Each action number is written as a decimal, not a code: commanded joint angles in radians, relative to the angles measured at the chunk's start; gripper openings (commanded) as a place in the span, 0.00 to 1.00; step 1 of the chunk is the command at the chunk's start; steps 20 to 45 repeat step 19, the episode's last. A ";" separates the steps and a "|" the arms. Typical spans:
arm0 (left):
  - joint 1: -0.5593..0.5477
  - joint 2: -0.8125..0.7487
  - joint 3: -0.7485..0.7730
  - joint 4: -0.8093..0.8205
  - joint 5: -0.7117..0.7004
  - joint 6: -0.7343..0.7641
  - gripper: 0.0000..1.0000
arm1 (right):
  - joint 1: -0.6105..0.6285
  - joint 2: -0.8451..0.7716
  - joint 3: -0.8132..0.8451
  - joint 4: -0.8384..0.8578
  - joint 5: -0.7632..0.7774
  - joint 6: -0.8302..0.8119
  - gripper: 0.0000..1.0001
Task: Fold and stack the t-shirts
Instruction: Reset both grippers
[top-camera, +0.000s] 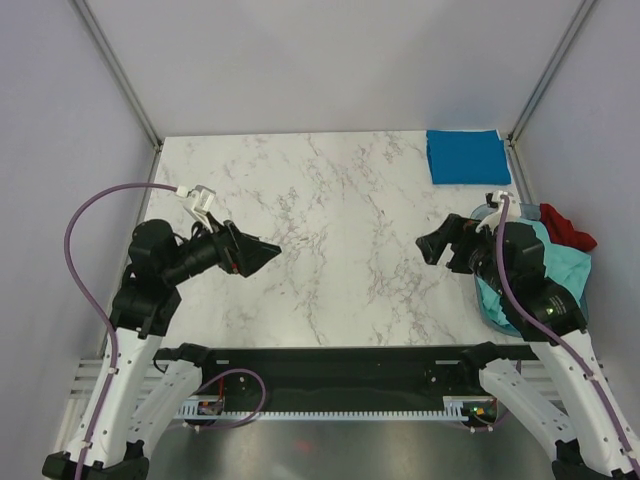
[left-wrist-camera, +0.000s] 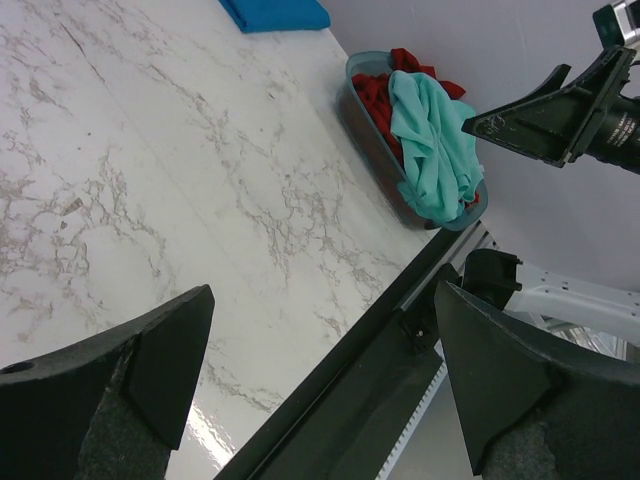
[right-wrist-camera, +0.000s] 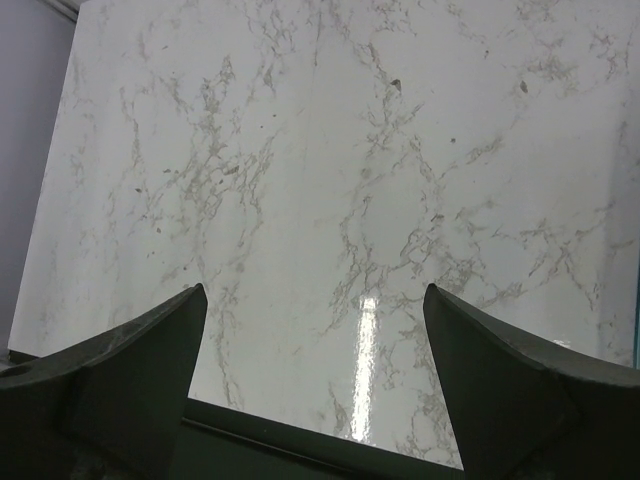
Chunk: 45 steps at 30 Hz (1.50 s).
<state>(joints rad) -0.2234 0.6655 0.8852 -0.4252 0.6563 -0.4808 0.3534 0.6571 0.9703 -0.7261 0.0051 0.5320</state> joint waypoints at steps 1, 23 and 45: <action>-0.002 -0.017 -0.015 0.014 0.017 -0.031 1.00 | -0.001 0.016 -0.008 -0.010 0.012 0.036 0.98; -0.004 -0.023 -0.029 0.009 0.016 -0.021 0.99 | -0.002 0.010 -0.031 0.016 -0.004 0.056 0.98; -0.004 -0.023 -0.029 0.009 0.016 -0.021 0.99 | -0.002 0.010 -0.031 0.016 -0.004 0.056 0.98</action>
